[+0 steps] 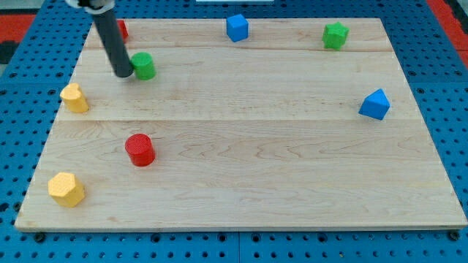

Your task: Push the green circle towards the bottom right

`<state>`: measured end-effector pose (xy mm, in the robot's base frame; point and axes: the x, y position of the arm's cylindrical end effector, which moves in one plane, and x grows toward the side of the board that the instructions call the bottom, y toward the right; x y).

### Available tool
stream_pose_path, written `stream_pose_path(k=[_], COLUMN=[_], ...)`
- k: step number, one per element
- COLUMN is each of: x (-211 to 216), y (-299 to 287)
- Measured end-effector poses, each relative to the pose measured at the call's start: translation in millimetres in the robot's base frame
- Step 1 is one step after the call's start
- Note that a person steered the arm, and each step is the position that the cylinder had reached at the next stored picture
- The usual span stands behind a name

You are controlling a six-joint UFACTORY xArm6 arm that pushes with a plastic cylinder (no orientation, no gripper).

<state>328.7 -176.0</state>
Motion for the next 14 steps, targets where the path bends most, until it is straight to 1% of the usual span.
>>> stream_pose_path(k=[1, 2, 3, 4, 5, 6, 7, 8, 9, 10, 12, 13, 14], x=[-7, -23, -32, -18, 11, 31, 30, 2, -5, -5, -7, -18, -21], y=[13, -14, -24, 19, 52, 50, -14, -24, -36, -36, -26, -23, 43])
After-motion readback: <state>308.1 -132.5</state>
